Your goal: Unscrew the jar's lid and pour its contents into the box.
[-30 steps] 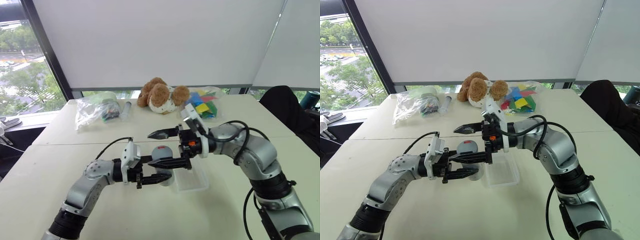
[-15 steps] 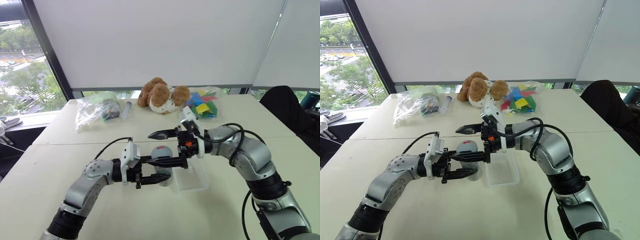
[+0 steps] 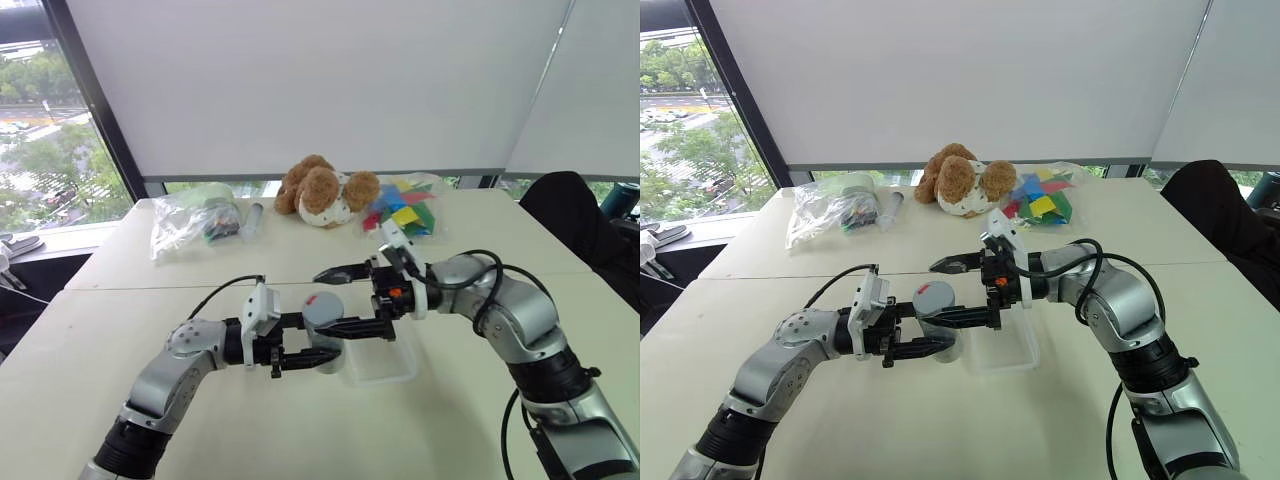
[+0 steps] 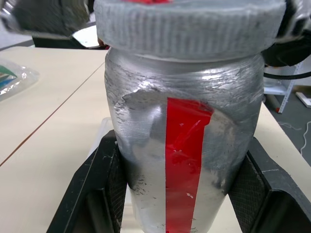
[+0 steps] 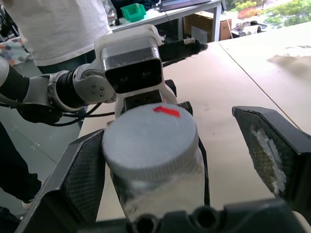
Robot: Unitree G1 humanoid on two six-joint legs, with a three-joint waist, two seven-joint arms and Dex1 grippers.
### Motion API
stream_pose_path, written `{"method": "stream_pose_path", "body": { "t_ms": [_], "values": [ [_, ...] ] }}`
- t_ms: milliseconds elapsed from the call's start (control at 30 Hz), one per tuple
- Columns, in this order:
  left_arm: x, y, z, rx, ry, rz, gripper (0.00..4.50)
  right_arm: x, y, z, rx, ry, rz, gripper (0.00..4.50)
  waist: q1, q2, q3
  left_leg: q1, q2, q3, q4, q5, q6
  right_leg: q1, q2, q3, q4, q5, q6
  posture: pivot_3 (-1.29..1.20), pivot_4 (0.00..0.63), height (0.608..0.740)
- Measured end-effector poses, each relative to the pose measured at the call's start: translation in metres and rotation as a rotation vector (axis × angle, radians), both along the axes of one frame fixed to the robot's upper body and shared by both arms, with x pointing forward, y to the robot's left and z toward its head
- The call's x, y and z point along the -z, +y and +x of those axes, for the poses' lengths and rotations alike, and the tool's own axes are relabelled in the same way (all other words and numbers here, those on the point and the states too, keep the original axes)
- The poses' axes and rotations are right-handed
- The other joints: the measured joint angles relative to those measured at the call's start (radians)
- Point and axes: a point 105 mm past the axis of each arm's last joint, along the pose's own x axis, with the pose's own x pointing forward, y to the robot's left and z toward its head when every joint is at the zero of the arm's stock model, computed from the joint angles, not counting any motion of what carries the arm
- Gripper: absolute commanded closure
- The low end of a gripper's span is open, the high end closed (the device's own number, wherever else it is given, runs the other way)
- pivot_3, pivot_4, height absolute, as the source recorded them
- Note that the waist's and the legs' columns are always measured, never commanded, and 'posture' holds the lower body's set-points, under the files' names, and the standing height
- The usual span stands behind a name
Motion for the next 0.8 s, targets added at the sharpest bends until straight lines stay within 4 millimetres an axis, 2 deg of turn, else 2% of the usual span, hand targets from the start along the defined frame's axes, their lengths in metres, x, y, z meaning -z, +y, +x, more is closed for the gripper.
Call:
{"method": "stream_pose_path", "body": {
  "t_ms": [333, 467, 600, 800],
  "values": [
    [0.001, 0.000, -0.002, 0.005, -0.002, -0.001, 2.03, 0.002, -0.015, -0.002, 0.002, 0.037, 0.019, 0.03, 0.000, 0.000, 0.000, 0.000, 0.000, 0.000, 0.000, 0.000, 0.000, 0.000, 0.000, 0.000, 0.000, 0.000, 0.000, 0.00, 0.150, 0.740],
    [0.003, 0.003, -0.004, 0.007, -0.001, 0.013, 2.03, -0.005, -0.022, -0.010, -0.035, 0.083, 0.069, 0.03, 0.001, 0.000, 0.000, 0.000, 0.000, 0.000, 0.000, 0.000, 0.000, 0.000, 0.000, 0.000, 0.000, 0.000, 0.000, 0.00, 0.150, 0.740],
    [0.003, 0.003, -0.004, 0.008, 0.001, 0.018, 2.03, -0.013, -0.015, -0.023, -0.085, 0.087, 0.083, 0.03, -0.001, 0.000, 0.000, 0.000, 0.001, 0.000, 0.000, 0.000, 0.000, 0.000, 0.000, 0.000, 0.000, 0.000, 0.000, 0.00, 0.150, 0.740],
    [0.003, 0.003, -0.005, 0.012, -0.002, 0.019, 2.03, -0.017, 0.008, -0.023, -0.082, 0.043, 0.064, 0.03, 0.000, 0.000, 0.000, 0.000, 0.000, 0.000, 0.000, 0.000, 0.000, 0.000, 0.000, 0.000, 0.000, 0.000, 0.000, 0.00, 0.150, 0.740]
  ]
}}
